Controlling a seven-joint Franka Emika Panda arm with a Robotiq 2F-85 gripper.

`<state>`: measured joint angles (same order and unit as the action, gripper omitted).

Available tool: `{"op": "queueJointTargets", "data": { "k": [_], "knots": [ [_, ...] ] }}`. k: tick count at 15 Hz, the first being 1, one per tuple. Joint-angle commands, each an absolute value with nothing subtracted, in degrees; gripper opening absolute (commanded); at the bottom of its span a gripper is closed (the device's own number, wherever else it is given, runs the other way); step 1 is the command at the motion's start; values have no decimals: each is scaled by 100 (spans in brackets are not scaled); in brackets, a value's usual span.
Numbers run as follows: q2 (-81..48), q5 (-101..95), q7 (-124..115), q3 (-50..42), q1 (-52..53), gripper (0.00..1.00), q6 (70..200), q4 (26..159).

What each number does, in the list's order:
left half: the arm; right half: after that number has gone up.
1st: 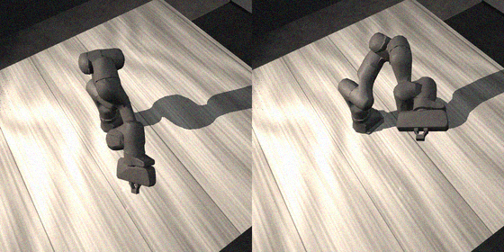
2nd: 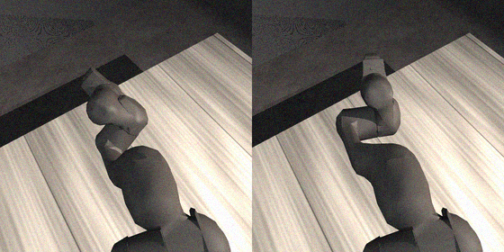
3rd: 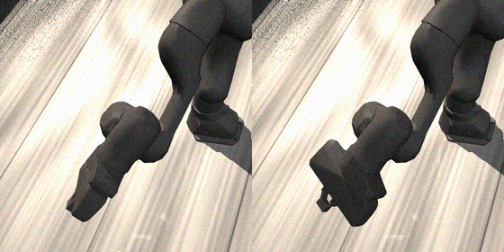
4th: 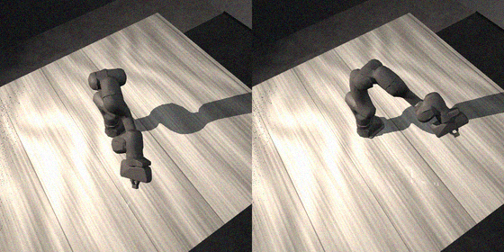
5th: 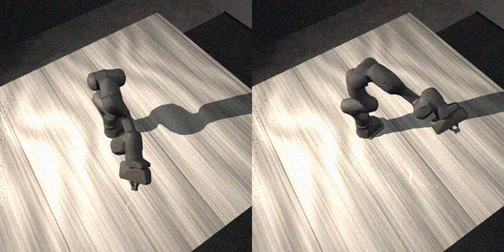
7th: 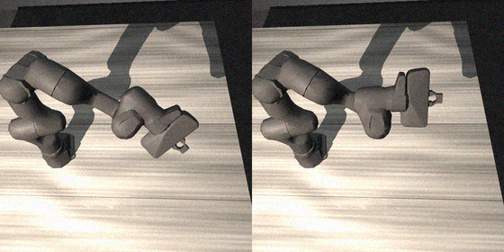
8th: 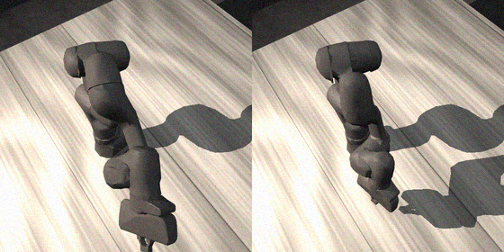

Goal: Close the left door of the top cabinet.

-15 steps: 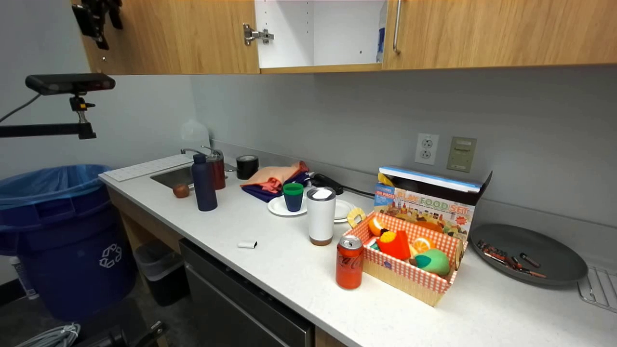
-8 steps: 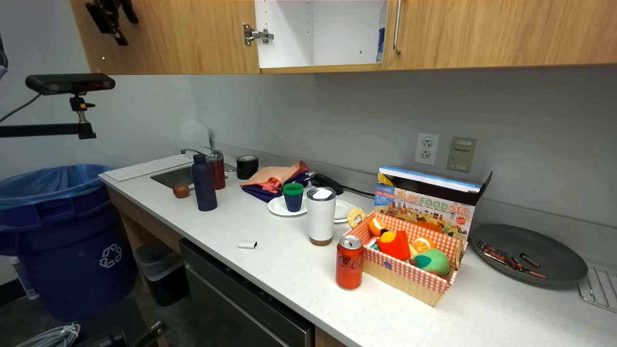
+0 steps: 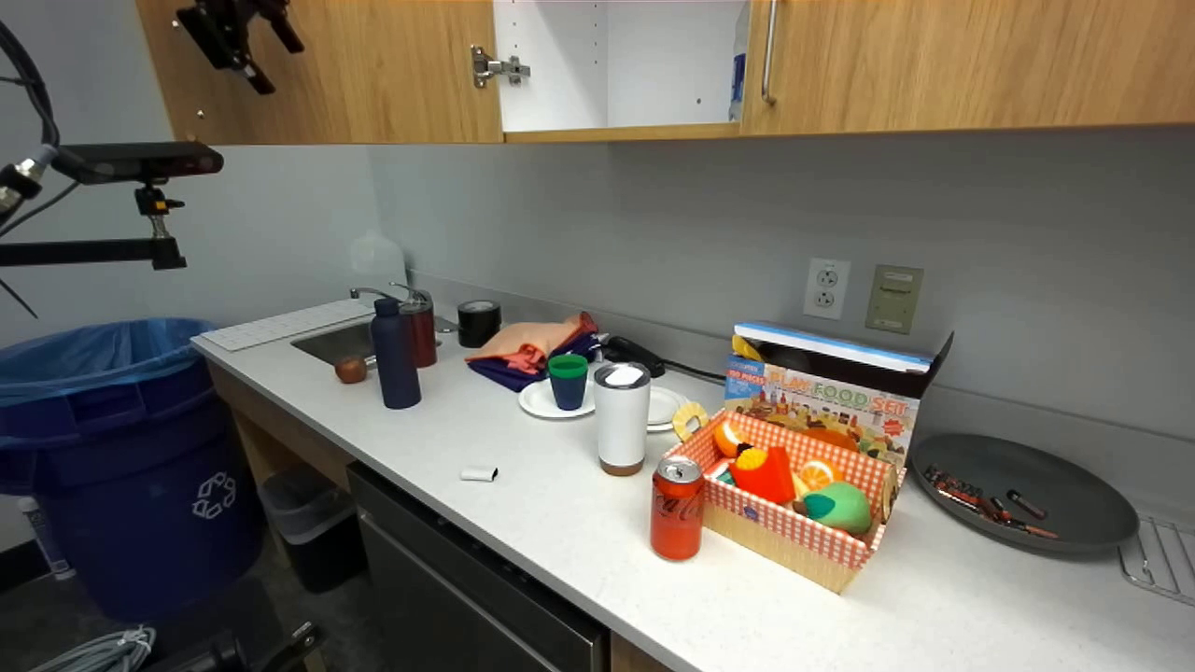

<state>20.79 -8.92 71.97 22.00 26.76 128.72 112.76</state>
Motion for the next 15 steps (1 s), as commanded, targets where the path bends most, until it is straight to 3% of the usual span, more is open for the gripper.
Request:
{"op": "queueJointTargets", "data": {
  "k": [1,11,15],
  "knots": [
    [2306,-1384,6320,2449,2460,100,11703,11144],
    [2131,-2762,4954,2897,2507,100,8816,10394],
    [2207,-2728,4967,2771,2656,100,8845,10545]
  ]
}}
